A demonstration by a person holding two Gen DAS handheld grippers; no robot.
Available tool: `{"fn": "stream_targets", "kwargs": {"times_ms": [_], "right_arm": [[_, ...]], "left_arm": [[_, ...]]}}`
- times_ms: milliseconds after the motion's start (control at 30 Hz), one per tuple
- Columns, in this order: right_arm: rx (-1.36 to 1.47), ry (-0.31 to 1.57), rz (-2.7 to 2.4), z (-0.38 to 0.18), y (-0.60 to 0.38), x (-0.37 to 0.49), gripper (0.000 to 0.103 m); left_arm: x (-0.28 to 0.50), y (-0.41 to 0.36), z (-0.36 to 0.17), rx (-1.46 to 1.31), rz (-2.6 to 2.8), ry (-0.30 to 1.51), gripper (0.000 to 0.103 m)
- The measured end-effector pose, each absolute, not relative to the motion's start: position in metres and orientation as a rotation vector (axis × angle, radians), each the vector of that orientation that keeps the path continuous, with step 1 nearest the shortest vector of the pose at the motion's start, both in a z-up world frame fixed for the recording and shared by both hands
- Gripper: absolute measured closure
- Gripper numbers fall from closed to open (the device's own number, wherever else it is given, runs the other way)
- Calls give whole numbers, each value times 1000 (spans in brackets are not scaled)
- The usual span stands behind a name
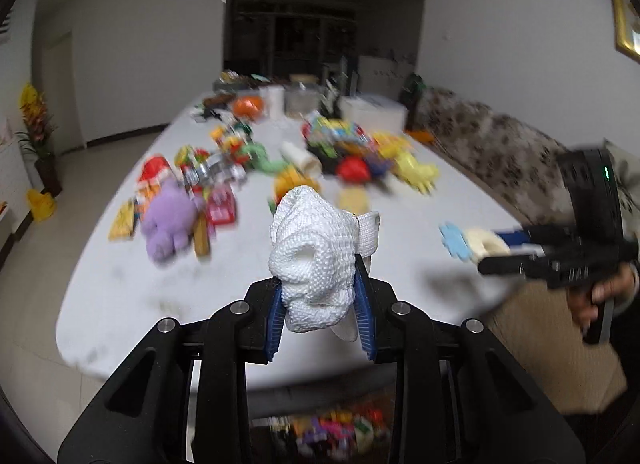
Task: Collect trash
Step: 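Drop the teether ring and white cloth into the cardboard box, then grasp the yellow sponge with the right gripper while the left grasps the red toy car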
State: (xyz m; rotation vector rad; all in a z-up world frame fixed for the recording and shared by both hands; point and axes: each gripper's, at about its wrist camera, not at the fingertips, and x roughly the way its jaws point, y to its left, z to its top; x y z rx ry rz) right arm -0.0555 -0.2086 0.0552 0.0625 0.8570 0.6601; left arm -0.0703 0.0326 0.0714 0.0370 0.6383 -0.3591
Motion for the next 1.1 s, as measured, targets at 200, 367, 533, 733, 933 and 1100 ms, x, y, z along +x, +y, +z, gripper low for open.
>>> {"fn": "stream_targets", "kwargs": {"times_ms": [200, 367, 533, 733, 933, 1100], "right_arm": [[5, 1006, 721, 19, -194, -112, 41], [-16, 1149, 709, -46, -183, -121, 34], [-66, 1130, 680, -61, -182, -122, 31], [-7, 915, 606, 10, -190, -64, 26], [55, 884, 372, 21, -159, 67, 27], [46, 972, 260, -4, -135, 138, 33]], "left_arm": [[-116, 23, 24, 105, -417, 765, 71], [-128, 17, -44, 179, -400, 890, 16], [-120, 25, -84, 225, -329, 959, 15], [-82, 36, -27, 82, -344, 793, 13], [-12, 42, 6, -30, -266, 705, 13], [28, 47, 6, -66, -188, 720, 13]]}}
